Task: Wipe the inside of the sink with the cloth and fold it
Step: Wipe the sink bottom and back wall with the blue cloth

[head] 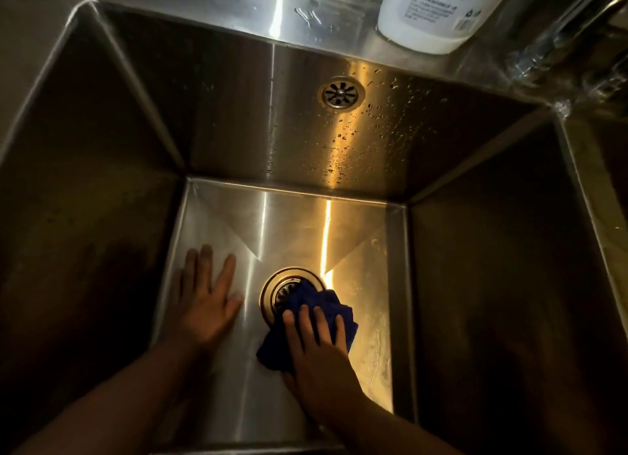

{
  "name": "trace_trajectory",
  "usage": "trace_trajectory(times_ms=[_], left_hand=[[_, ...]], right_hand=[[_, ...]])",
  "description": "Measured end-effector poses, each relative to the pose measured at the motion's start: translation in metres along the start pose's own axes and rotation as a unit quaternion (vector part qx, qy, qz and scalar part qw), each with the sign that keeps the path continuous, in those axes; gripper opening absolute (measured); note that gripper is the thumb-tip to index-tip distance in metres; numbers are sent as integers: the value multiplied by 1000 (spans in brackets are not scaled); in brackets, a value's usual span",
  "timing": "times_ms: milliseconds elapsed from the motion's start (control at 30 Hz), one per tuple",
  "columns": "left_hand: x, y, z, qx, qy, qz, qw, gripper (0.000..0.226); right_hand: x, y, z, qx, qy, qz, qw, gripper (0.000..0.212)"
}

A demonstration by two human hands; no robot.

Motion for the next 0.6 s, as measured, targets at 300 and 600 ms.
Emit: trace_trajectory(times_ms=[300,600], left_hand=[[-1,5,-8,-38,30,51,998,69],[1,8,-8,-56,40,92,993,68]], right_hand=[[50,8,80,111,-17,42,993,113],[-79,-25,147,-79,308,150,936,82]])
Point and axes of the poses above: each hand's wrist, its own x-axis away from the middle knuckle, its own y-axis out of the palm, z = x × y, the point moved 9 cm from there along -x, towards the middle knuckle, and after that the axes turned 3 degrees about y, right-handed, at the moved point
